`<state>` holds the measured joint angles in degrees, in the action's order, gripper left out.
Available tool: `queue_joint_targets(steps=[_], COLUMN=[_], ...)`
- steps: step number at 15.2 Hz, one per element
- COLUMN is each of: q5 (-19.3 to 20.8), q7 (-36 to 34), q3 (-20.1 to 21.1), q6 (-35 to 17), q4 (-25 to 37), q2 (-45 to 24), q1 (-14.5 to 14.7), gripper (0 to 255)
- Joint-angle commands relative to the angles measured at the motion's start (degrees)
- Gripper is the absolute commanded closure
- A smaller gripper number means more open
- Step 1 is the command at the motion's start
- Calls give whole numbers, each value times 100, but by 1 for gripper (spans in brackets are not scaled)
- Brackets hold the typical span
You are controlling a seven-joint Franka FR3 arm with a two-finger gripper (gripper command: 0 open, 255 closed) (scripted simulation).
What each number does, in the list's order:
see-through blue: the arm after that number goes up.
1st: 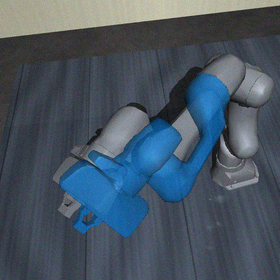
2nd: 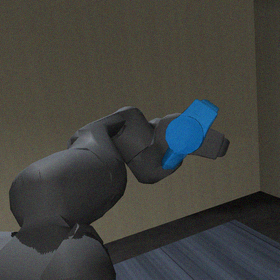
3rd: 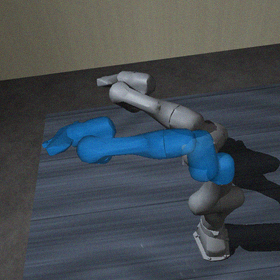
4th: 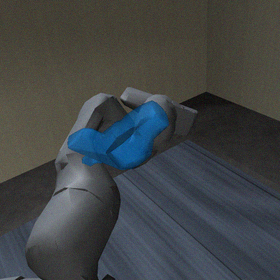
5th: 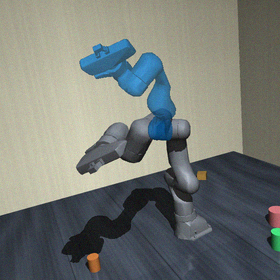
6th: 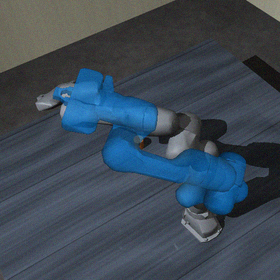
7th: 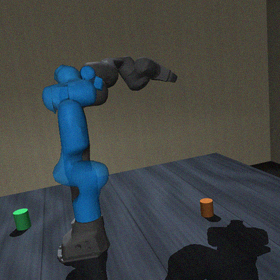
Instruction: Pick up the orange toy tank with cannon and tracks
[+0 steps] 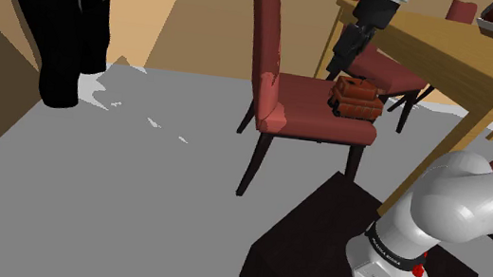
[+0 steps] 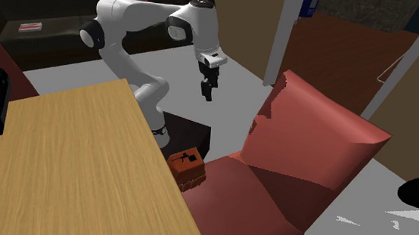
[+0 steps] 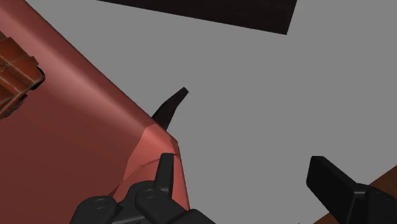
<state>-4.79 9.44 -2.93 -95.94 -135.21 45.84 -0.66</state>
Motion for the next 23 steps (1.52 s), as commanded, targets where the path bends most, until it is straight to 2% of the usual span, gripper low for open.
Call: queue_joint_targets(steps=[1, 7, 14, 18, 22, 23], q5=[0, 587, 1145, 1319, 1332, 1329], q7=[0, 1307, 2837, 3724, 4643, 4668], q3=[0, -854, -1893, -2508, -3158, -3177], q6=[0, -135, -416, -606, -790, -794], q4=[0, -83, 228, 599, 1106, 1122], q2=[0, -40, -527, -997, -1597, -1615], q1=[0, -109, -115, -17, 173, 180], gripper=[0, 0, 0, 0, 0, 0])
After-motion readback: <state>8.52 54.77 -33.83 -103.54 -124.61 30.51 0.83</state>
